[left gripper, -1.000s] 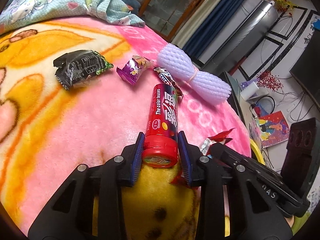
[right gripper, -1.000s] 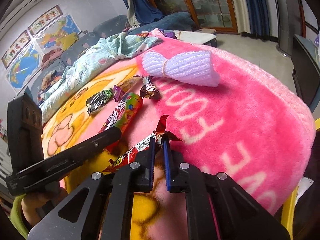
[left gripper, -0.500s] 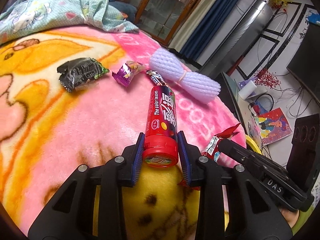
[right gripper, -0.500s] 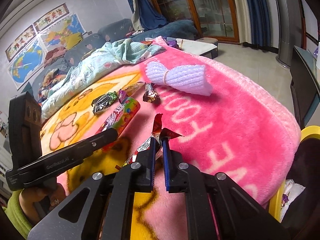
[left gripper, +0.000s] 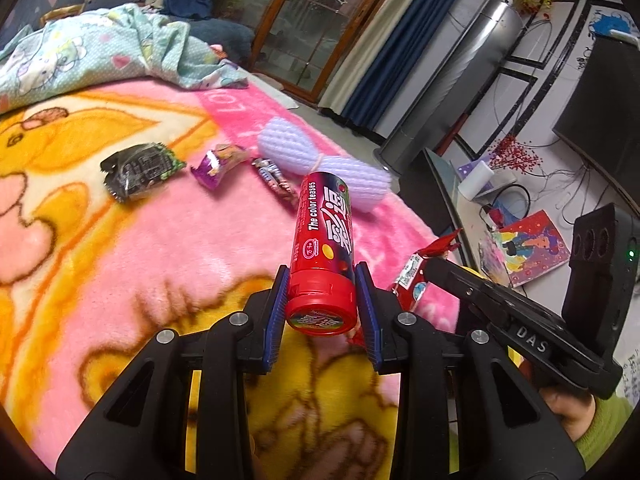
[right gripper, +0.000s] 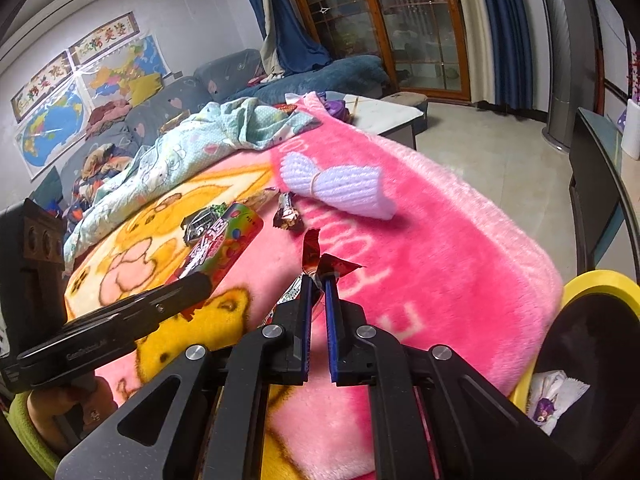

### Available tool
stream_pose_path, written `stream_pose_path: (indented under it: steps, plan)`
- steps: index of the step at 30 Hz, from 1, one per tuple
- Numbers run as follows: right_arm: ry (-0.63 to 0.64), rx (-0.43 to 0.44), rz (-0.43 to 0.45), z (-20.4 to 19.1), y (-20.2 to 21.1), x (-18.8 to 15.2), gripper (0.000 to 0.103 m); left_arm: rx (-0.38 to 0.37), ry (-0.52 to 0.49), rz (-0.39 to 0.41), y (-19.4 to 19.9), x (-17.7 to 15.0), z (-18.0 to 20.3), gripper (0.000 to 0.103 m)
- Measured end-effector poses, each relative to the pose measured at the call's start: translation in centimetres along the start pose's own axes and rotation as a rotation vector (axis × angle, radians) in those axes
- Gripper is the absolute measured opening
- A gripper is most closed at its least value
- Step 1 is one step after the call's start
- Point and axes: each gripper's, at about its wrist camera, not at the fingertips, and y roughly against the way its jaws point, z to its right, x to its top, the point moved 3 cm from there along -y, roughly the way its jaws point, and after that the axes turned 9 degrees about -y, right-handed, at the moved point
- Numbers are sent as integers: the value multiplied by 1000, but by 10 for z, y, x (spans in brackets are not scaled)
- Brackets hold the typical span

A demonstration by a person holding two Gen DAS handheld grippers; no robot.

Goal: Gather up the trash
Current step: 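Carry the red candy tube and red wrapper with both grippers over the bin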

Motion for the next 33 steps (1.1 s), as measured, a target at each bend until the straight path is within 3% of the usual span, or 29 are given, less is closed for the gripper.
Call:
stream_pose_path:
  steps: [18,33]
  plan:
    - [-4,-49,73,23,39,13,7,-50,-82,58,18,7,44,26]
    - [-48,-115,134,61,76,17,7,-106,-161,57,16,5,82,26]
